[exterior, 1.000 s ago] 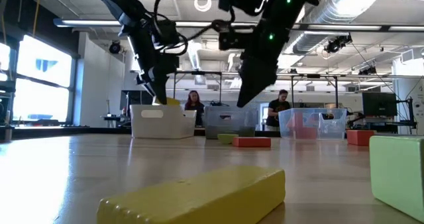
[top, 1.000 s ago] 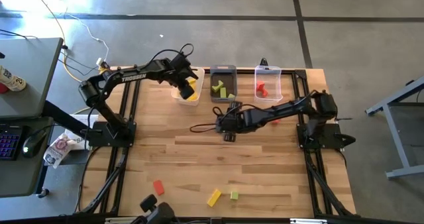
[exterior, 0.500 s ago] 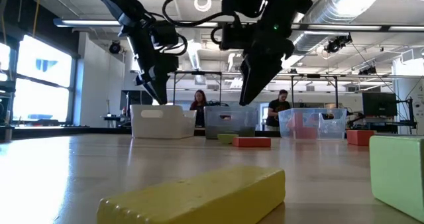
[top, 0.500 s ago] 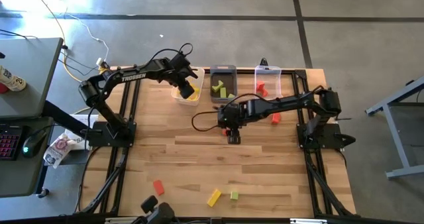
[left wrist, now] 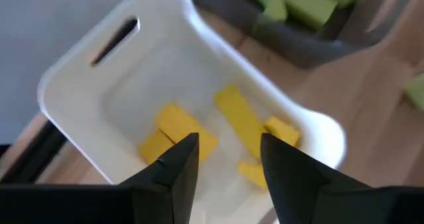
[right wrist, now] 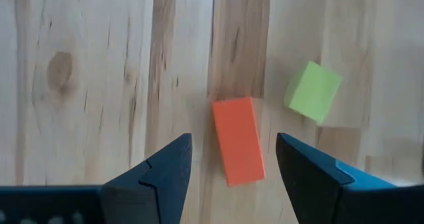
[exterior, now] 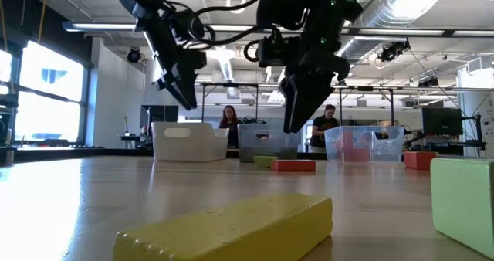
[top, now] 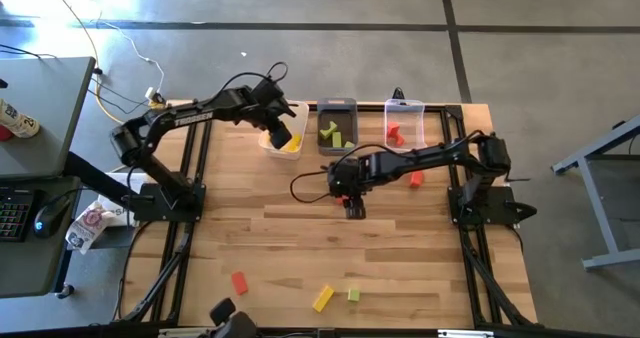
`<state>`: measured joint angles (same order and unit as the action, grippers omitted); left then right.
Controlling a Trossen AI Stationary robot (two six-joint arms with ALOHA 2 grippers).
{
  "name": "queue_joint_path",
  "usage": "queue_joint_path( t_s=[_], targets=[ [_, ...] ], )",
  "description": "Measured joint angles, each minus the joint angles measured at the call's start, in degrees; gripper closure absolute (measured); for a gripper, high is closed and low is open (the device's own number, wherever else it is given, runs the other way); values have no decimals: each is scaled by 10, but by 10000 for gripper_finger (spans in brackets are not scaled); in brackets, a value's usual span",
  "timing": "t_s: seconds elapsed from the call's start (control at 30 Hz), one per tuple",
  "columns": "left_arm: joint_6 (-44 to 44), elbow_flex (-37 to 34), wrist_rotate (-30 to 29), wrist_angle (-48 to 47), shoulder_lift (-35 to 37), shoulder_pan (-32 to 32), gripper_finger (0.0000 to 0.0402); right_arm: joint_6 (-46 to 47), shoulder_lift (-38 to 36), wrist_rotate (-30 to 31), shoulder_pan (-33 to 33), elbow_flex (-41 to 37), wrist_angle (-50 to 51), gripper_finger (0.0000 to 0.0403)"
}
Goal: Sort & place blocks by color
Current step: Put the orange block into the transparent bin
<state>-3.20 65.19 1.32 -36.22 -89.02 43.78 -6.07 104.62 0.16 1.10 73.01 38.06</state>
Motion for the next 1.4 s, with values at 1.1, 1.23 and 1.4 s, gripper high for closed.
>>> queue_joint_path(
  t_s=[1.1,1.23,1.4],
  targets=[
    [26,1,-5,-116,140,-162,264,32,71,29,0,0,-17,226],
    [26,1,-5,-116,140,-166,264,37,71,28,0,0,-17,229],
    [26,1,-5,-116,140,-166,265,35,85,24,0,0,-21,226]
  ],
)
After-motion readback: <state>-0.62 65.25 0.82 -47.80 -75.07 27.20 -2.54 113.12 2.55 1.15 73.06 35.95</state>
